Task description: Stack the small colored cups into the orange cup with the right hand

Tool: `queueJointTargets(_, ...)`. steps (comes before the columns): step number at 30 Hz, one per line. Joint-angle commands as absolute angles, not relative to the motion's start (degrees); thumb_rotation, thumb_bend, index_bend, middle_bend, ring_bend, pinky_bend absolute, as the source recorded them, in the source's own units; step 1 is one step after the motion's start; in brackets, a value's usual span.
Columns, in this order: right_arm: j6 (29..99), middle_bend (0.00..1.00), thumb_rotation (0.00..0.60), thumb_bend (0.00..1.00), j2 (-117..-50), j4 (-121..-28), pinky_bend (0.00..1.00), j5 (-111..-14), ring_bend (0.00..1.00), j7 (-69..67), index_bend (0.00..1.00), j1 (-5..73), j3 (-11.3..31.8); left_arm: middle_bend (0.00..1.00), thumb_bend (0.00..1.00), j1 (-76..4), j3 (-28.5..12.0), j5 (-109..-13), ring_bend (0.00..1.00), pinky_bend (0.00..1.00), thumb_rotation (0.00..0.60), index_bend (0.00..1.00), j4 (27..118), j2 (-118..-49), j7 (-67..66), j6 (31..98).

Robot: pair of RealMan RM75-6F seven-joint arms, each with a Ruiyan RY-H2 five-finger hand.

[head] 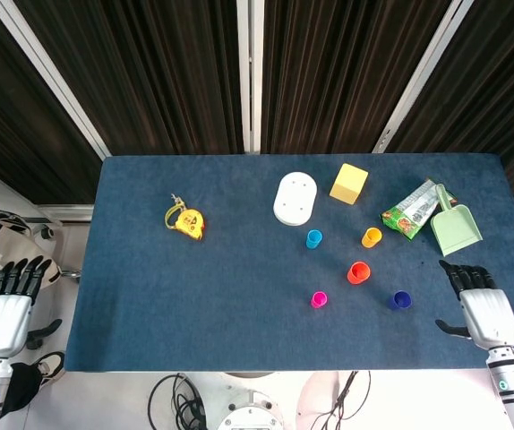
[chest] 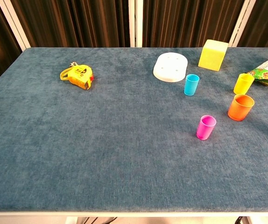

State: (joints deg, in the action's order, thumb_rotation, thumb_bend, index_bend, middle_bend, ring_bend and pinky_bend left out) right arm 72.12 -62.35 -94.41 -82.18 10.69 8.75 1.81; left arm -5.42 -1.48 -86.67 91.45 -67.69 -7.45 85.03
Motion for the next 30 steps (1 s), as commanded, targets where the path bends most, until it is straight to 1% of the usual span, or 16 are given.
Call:
queueJointTargets(1, 66.75, 0.15, 0.600, 0.05, -61.69, -96.95, 0.26, -79.14, 0.19, 16.53, 0.00, 11.48, 1.02, 0.04, 0.08, -5.59, -1.42, -86.49, 0.00, 0.00, 0.600, 0.06, 91.75, -67.54, -7.78, 84.59)
queueJointTargets(3, 64.94, 0.14, 0.600, 0.05, -62.64, -97.80, 0.32, -76.83, 0.19, 19.29, 0.00, 12.41, 1.21, 0.04, 0.08, -5.66, -1.33, -86.40, 0.00, 0.00, 0.600, 0.06, 91.99, -67.47, -7.95, 84.30)
queueJointTargets(4, 64.61, 0.14, 0.600, 0.05, -63.29, -97.72, 0.34, -76.23, 0.19, 20.39, 0.00, 12.74, 1.30, 0.04, 0.08, -5.66, -1.29, -86.35, 0.00, 0.00, 0.600, 0.06, 92.07, -67.46, -8.05, 84.22)
queueJointTargets(5, 64.42, 0.14, 0.600, 0.05, -64.27, -97.32, 0.34, -75.60, 0.19, 21.76, 0.00, 13.07, 1.39, 0.04, 0.08, -5.66, -1.25, -86.23, 0.00, 0.00, 0.600, 0.06, 92.09, -67.47, -8.21, 84.10)
queueJointTargets(8, 63.70, 0.14, 0.600, 0.06, -66.52, -96.15, 0.30, -73.89, 0.18, 24.02, 0.00, 13.79, 1.53, 0.04, 0.08, -5.73, -1.18, -85.97, 0.00, 0.00, 0.600, 0.06, 91.99, -67.56, -8.49, 83.71)
queueJointTargets(13, 62.58, 0.16, 0.600, 0.08, -69.50, -93.80, 0.17, -71.58, 0.14, 25.05, 0.00, 14.74, 1.81, 0.04, 0.08, -5.86, -1.10, -85.80, 0.00, 0.00, 0.600, 0.06, 91.81, -67.59, -8.56, 83.26)
queueJointTargets(16, 62.58, 0.17, 0.600, 0.10, -71.16, -92.11, 0.14, -71.81, 0.13, 24.55, 0.00, 15.23, 1.91, 0.04, 0.08, -5.74, -1.02, -85.72, 0.00, 0.00, 0.600, 0.06, 91.68, -67.62, -8.16, 83.33)
queueJointTargets(21, 64.00, 0.20, 0.600, 0.12, -73.60, -89.74, 0.09, -73.10, 0.12, 23.79, 0.07, 15.52, 2.06, 0.04, 0.08, -5.59, -0.86, -85.70, 0.00, 0.00, 0.600, 0.06, 91.28, -67.72, -7.83, 83.33)
queueJointTargets(26, 64.48, 0.25, 0.600, 0.13, -75.09, -88.63, 0.06, -73.34, 0.11, 23.92, 0.14, 15.80, 2.00, 0.04, 0.08, -5.52, -0.80, -85.87, 0.00, 0.00, 0.600, 0.06, 91.29, -67.63, -7.62, 83.48)
queueJointTargets(28, 64.69, 0.27, 0.600, 0.15, -75.75, -88.30, 0.02, -73.23, 0.11, 23.97, 0.17, 15.84, 2.02, 0.04, 0.08, -5.50, -0.77, -85.87, 0.00, 0.00, 0.600, 0.06, 91.31, -67.58, -7.48, 83.47)
queueJointTargets(30, 65.05, 0.29, 0.600, 0.16, -76.47, -87.69, 0.00, -73.42, 0.11, 23.98, 0.20, 15.85, 1.96, 0.04, 0.08, -5.45, -0.78, -85.86, 0.00, 0.00, 0.600, 0.06, 91.28, -67.58, -7.31, 83.53)
